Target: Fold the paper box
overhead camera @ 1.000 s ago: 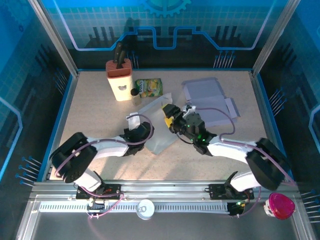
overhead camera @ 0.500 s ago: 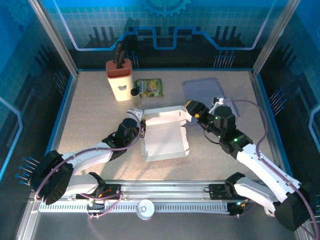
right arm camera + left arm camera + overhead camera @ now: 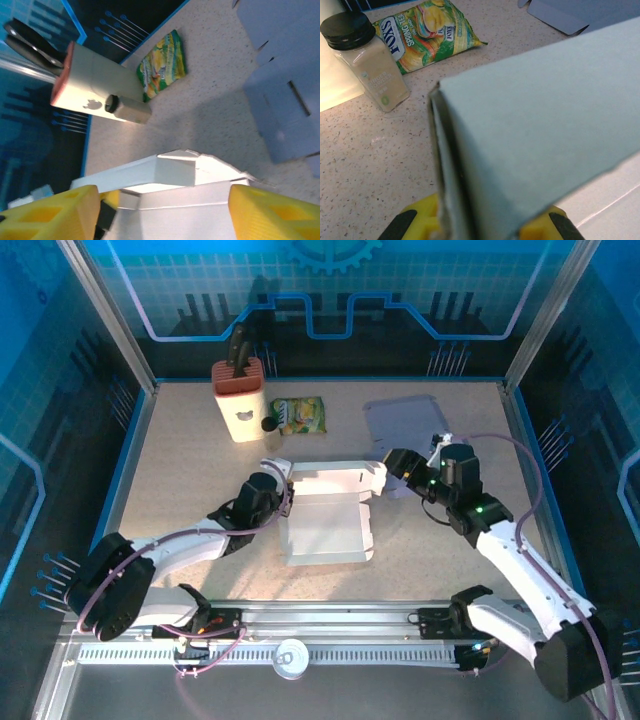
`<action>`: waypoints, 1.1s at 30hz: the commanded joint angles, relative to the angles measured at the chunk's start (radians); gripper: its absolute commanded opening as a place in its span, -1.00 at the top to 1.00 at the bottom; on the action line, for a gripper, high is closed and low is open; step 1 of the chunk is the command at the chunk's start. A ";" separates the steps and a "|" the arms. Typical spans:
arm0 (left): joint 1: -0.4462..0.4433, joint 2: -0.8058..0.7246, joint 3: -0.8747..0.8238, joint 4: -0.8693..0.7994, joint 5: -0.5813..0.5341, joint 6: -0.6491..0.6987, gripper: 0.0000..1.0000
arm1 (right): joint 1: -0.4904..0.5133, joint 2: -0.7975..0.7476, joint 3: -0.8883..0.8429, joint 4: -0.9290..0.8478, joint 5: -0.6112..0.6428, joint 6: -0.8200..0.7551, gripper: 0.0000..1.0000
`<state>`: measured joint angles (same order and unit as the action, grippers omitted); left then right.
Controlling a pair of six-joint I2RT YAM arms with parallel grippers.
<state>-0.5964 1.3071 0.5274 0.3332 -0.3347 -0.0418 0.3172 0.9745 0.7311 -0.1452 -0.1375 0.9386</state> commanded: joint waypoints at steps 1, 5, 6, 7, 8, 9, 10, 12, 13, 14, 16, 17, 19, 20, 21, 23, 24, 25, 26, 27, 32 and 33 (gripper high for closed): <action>0.012 0.022 0.033 -0.025 -0.008 0.010 1.00 | -0.028 0.007 0.013 -0.024 -0.096 -0.113 -0.16; 0.012 0.053 0.029 -0.009 -0.020 0.006 1.00 | 0.015 0.031 -0.015 0.026 -0.080 -0.072 -0.14; 0.010 0.059 0.028 -0.006 -0.024 0.004 1.00 | 0.034 0.048 -0.008 0.024 -0.058 -0.068 -0.17; 0.011 0.066 0.027 -0.001 -0.026 0.003 1.00 | 0.063 0.074 0.005 0.029 -0.037 -0.067 -0.21; 0.012 0.070 0.026 0.004 -0.030 0.003 1.00 | 0.093 0.103 0.021 0.028 -0.012 -0.070 -0.23; 0.011 0.074 0.027 0.005 -0.030 0.004 1.00 | 0.114 0.125 0.039 0.024 0.013 -0.072 -0.24; 0.012 0.077 0.029 0.005 -0.032 0.004 1.00 | 0.132 0.155 0.050 0.027 0.035 -0.068 -0.26; 0.010 0.081 0.033 0.004 -0.036 0.003 1.00 | 0.149 0.196 0.057 0.053 0.068 -0.064 -0.28; 0.011 0.083 0.037 0.000 -0.033 0.003 1.00 | 0.153 0.217 0.064 0.059 0.082 -0.064 -0.29; 0.011 0.085 0.040 -0.003 -0.030 0.003 1.00 | 0.154 0.234 0.071 0.063 0.096 -0.066 -0.30; 0.011 0.086 0.043 -0.002 -0.024 0.003 1.00 | 0.154 0.259 0.083 0.074 0.113 -0.077 -0.32; 0.011 0.088 0.044 -0.004 -0.023 0.002 1.00 | 0.153 0.274 0.092 0.080 0.112 -0.083 -0.34; 0.011 0.091 0.047 -0.006 -0.022 0.002 1.00 | 0.154 0.307 0.117 0.086 0.090 -0.091 -0.36; 0.010 0.093 0.048 -0.005 -0.021 0.001 1.00 | 0.158 0.327 0.128 0.092 0.072 -0.090 -0.36; 0.011 0.093 0.048 -0.006 -0.021 0.000 1.00 | 0.162 0.340 0.136 0.096 0.057 -0.085 -0.36; 0.012 0.096 0.049 -0.003 -0.018 -0.002 1.00 | 0.178 0.364 0.142 0.114 0.036 -0.075 -0.35; 0.012 0.097 0.049 -0.002 -0.016 -0.004 1.00 | 0.189 0.370 0.142 0.113 0.043 -0.071 -0.35; 0.010 0.097 0.049 0.000 -0.014 -0.006 1.00 | 0.198 0.378 0.143 0.112 0.050 -0.069 -0.36; 0.010 0.099 0.050 0.002 -0.013 -0.007 1.00 | 0.202 0.388 0.143 0.118 0.045 -0.064 -0.36; 0.011 0.100 0.049 0.004 -0.012 -0.009 1.00 | 0.204 0.396 0.143 0.126 0.038 -0.055 -0.35; 0.011 0.101 0.055 -0.002 -0.002 -0.011 1.00 | 0.221 0.420 0.143 0.163 0.006 -0.041 -0.35; 0.011 0.101 0.054 0.000 0.000 -0.014 1.00 | 0.228 0.423 0.157 0.171 -0.004 -0.037 -0.35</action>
<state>-0.5919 1.3952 0.5484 0.3260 -0.3500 -0.0460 0.5201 1.3903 0.8513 -0.0227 -0.1043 0.8879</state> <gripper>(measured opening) 0.080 0.676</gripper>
